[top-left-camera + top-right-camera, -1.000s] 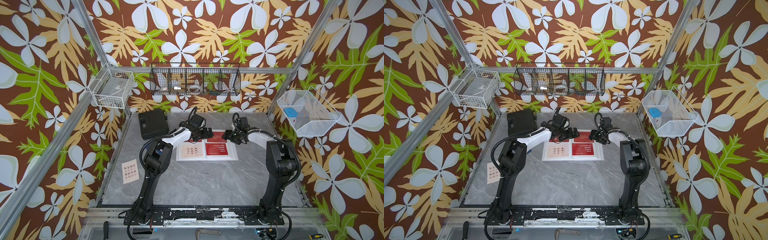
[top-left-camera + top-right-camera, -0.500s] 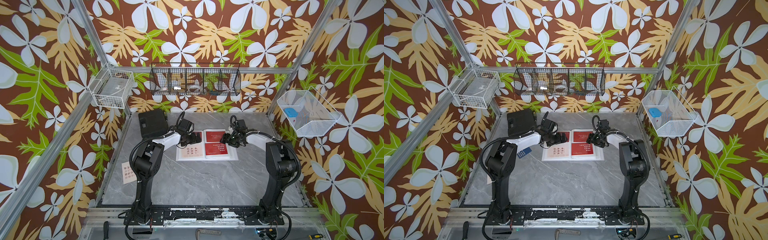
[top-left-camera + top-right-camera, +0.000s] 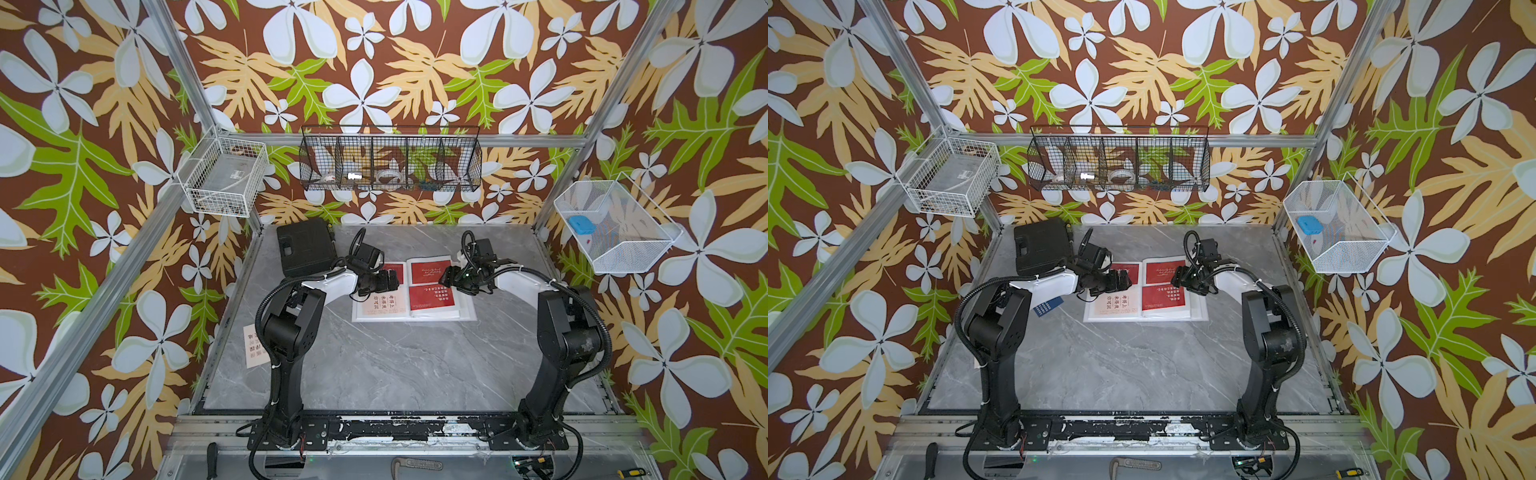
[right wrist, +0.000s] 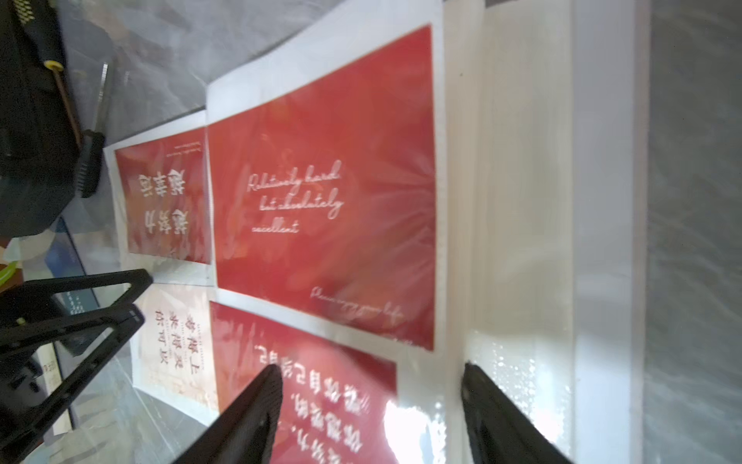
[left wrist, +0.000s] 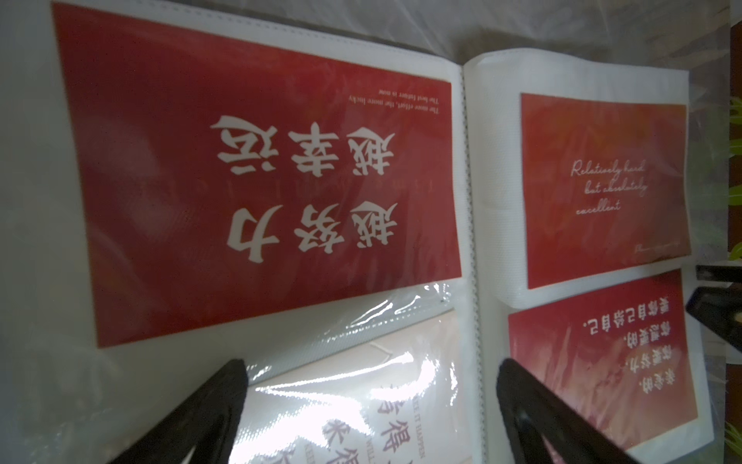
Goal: Place the photos into the photo albums
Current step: Turn the page of the photo album at the center of the board.
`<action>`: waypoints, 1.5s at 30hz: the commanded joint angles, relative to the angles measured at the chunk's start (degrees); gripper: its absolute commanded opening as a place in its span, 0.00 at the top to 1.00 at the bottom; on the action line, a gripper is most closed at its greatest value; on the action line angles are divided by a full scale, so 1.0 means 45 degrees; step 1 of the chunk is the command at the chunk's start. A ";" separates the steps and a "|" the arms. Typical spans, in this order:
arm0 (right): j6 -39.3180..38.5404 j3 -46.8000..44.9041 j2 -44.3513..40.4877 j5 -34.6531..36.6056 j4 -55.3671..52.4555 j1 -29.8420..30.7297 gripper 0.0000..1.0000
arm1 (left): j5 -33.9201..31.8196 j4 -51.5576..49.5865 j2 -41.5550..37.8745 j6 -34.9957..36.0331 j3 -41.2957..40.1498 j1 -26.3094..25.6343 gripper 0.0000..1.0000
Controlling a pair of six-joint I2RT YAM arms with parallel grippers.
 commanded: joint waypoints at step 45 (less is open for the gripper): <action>0.1480 0.9789 0.4667 -0.1887 -0.1722 0.4647 0.28 | -0.2882 -0.0010 -0.5096 -0.0539 -0.2157 0.3103 0.00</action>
